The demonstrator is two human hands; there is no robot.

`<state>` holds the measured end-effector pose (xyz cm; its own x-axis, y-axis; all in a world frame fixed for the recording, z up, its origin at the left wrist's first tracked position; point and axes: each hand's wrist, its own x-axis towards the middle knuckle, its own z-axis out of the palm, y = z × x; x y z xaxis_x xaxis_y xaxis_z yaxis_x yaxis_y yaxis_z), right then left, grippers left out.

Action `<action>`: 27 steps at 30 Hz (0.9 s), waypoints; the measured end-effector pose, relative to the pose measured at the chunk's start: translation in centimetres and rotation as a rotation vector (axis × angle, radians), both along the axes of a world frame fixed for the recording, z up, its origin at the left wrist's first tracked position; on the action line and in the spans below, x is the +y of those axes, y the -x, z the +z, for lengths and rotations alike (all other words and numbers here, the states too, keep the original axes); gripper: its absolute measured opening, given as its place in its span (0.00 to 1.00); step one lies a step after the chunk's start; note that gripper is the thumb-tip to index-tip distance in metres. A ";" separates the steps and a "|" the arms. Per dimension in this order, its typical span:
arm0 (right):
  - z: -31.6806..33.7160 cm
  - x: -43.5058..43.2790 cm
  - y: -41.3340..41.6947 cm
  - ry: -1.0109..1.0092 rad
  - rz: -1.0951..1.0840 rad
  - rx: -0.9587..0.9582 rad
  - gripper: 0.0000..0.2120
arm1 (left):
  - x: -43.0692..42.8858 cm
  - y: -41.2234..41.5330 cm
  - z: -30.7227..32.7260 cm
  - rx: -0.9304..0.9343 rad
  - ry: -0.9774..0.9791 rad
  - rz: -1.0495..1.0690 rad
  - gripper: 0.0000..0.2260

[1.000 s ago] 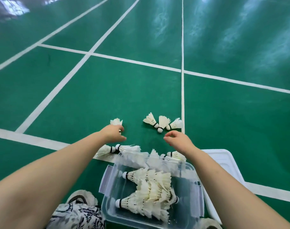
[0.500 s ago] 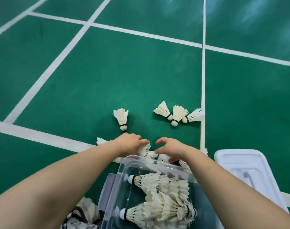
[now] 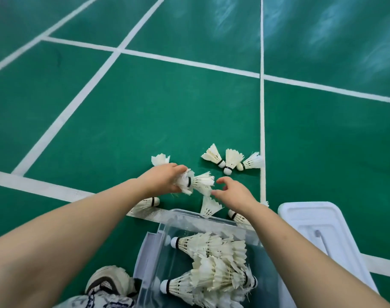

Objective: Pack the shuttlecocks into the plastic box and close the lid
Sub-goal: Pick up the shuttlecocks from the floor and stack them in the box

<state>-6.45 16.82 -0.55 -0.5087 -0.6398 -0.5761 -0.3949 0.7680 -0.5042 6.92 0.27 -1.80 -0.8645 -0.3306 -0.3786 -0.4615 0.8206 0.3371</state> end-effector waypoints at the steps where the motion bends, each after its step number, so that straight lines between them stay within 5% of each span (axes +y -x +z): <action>1: 0.8 0.3 -0.2 0.034 -0.023 0.007 0.23 | 0.0 -0.1 0.9 0.040 -0.001 0.021 0.23; 9: 7.5 3.4 -2.6 0.434 -0.204 -0.116 0.14 | 3.8 -0.9 9.0 0.318 -0.042 0.061 0.24; 15: 11.1 6.9 -4.2 0.649 -0.355 -0.018 0.05 | 8.7 -1.9 12.1 0.399 -0.105 0.112 0.21; 23: 11.7 9.9 -6.9 0.649 -0.296 -0.065 0.04 | 13.4 -3.4 12.8 0.381 -0.193 0.135 0.39; 27: 11.9 10.6 -7.8 0.575 -0.140 -0.006 0.05 | 14.5 -3.7 12.2 0.330 -0.244 0.128 0.32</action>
